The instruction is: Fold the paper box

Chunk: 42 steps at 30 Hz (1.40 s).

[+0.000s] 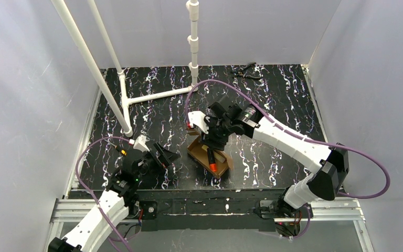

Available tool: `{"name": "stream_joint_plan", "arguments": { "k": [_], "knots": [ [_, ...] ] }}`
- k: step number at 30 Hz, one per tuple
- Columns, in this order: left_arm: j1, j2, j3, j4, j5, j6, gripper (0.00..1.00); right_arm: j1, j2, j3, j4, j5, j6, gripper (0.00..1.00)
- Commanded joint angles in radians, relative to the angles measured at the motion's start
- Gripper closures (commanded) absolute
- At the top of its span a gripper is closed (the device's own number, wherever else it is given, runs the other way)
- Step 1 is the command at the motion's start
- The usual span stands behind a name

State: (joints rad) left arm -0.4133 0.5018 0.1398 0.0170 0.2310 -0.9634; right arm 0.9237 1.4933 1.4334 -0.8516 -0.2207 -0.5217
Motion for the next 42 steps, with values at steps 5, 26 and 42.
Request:
{"name": "stream_joint_plan", "arguments": {
  "k": [5, 26, 42],
  "knots": [
    [0.008, -0.022, 0.056, -0.07, -0.035, -0.031, 0.1, 0.017, 0.003, -0.007, 0.097, 0.214, 0.036, 0.65],
    [0.008, 0.227, 0.251, -0.143, -0.075, 0.209, 0.23, -0.223, 0.13, 0.189, -0.121, -0.118, -0.497, 0.99],
    [0.008, 0.655, 0.441, 0.059, -0.091, 0.241, 0.7, -0.53, -0.129, 0.137, -0.142, -0.466, -0.247, 0.13]
  ]
}}
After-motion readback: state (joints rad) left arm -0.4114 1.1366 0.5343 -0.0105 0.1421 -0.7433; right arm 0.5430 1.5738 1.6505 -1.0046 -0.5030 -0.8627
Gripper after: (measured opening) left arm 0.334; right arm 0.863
